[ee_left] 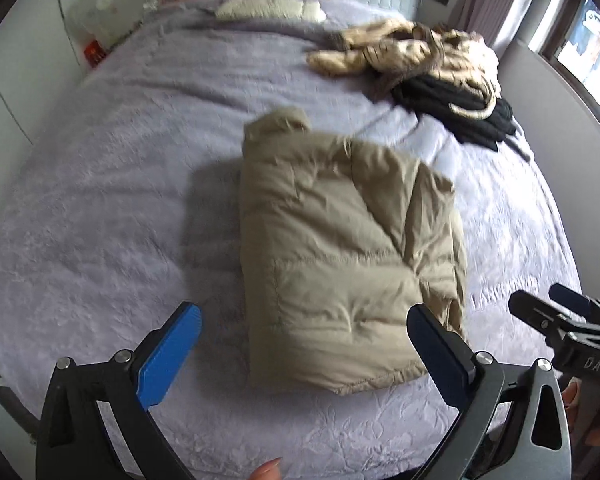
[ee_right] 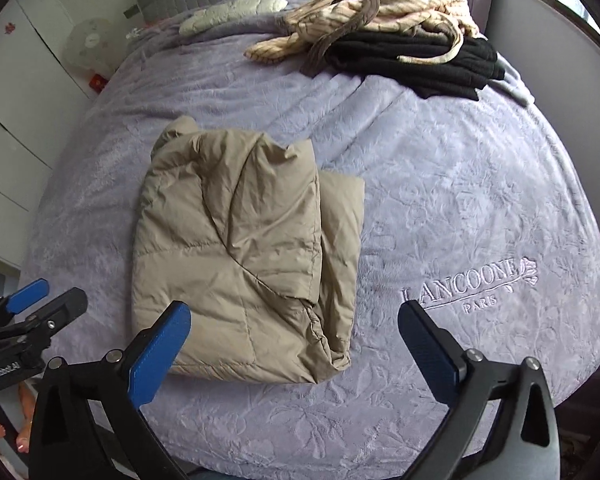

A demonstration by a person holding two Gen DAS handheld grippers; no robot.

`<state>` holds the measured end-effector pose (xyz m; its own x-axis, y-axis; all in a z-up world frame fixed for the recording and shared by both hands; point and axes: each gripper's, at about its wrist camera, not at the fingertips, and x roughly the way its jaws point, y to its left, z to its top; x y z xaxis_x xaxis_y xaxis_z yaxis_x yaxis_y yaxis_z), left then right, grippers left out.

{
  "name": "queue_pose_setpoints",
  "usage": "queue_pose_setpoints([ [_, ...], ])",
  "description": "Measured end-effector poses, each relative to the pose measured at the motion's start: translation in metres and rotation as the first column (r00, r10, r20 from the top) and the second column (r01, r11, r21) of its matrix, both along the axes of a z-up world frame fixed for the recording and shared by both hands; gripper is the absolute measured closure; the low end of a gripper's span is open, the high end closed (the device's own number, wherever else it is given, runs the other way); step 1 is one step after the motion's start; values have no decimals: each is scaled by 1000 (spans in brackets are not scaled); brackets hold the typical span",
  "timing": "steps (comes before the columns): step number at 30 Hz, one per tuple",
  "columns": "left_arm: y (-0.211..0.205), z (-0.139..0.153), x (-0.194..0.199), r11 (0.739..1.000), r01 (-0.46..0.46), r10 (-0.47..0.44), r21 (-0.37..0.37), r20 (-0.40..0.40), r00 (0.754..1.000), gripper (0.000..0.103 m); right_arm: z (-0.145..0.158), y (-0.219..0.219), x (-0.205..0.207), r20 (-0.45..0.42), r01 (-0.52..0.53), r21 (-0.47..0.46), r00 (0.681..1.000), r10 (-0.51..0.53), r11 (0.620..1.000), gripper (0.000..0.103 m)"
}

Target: Fold large clothes

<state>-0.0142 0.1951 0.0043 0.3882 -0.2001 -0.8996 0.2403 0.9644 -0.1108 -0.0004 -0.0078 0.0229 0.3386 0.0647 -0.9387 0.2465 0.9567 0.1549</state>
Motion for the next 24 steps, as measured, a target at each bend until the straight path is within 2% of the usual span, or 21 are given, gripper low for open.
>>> queue_pose_setpoints([
  [5,3,26,-3,999,-32,31,20,64,997,0,28,9,2,64,-15,-76,998,20,997,0],
  [12,13,49,-12,995,-89,83,44,122,989,0,54,13,4,121,0,-117,993,15,993,0],
  [18,14,56,-17,991,-112,100,70,155,983,0,59,13,3,125,6,-130,992,10,991,0],
  [24,14,60,-19,991,-117,105,65,167,980,0,61,12,2,130,11,-135,992,7,991,0],
])
